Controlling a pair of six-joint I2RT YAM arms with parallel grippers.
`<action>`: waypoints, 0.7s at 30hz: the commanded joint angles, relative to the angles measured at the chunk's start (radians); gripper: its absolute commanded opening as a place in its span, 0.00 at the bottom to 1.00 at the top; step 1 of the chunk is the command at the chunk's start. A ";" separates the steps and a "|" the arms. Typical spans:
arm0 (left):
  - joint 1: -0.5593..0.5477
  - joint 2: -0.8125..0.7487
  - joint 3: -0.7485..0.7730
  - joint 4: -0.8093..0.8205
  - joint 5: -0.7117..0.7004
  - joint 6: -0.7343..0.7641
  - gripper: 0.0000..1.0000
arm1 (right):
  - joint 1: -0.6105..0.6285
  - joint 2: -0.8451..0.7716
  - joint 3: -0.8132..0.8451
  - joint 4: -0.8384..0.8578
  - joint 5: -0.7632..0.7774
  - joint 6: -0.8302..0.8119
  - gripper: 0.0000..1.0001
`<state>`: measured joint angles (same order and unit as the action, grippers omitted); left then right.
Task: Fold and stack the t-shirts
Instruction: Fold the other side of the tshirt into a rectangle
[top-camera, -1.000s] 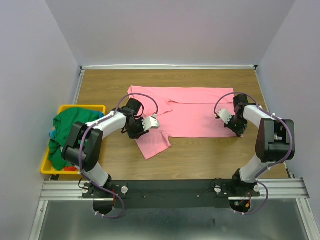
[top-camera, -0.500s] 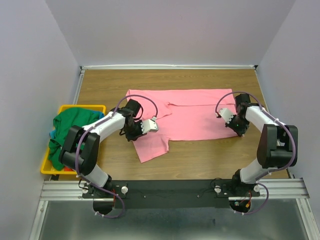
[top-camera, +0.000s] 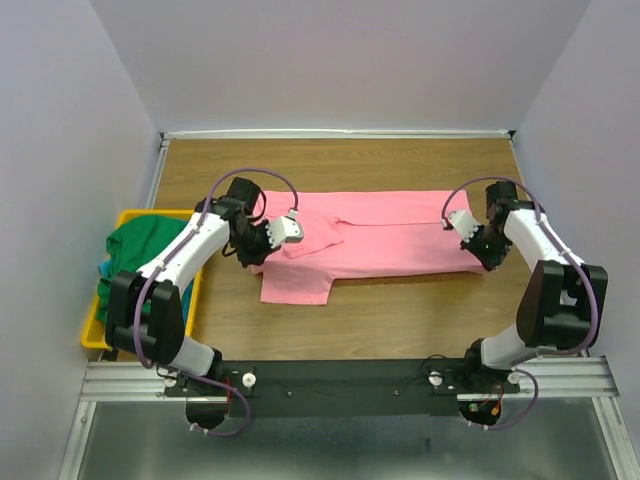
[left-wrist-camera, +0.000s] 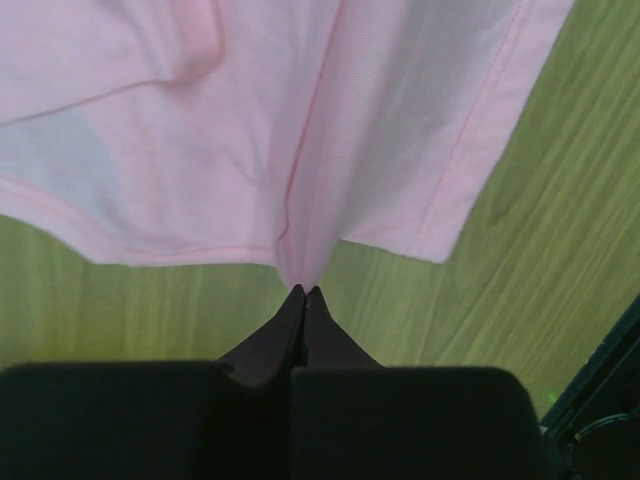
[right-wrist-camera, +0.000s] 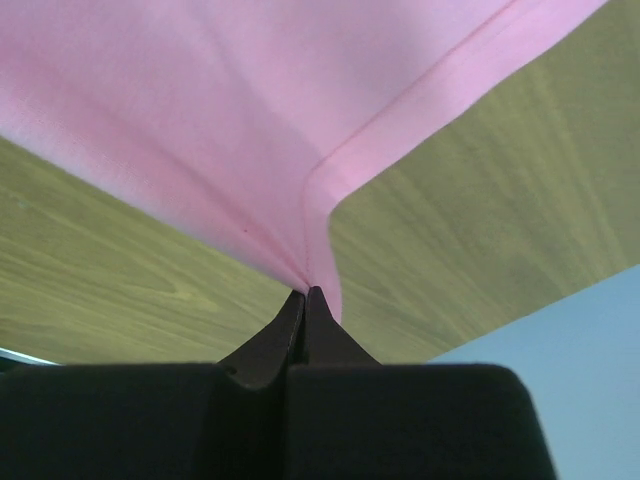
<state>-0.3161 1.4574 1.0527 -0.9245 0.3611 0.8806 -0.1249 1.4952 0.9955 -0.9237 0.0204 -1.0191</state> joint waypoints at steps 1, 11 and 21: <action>0.020 0.061 0.098 -0.051 0.061 0.020 0.00 | -0.012 0.080 0.130 -0.026 -0.048 0.002 0.00; 0.075 0.213 0.309 -0.059 0.084 -0.005 0.00 | -0.012 0.214 0.298 -0.044 -0.045 -0.016 0.01; 0.086 0.374 0.458 -0.068 0.062 -0.011 0.00 | -0.012 0.393 0.482 -0.043 -0.056 -0.012 0.01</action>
<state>-0.2375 1.7943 1.4750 -0.9718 0.4126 0.8715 -0.1284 1.8416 1.4033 -0.9520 -0.0204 -1.0225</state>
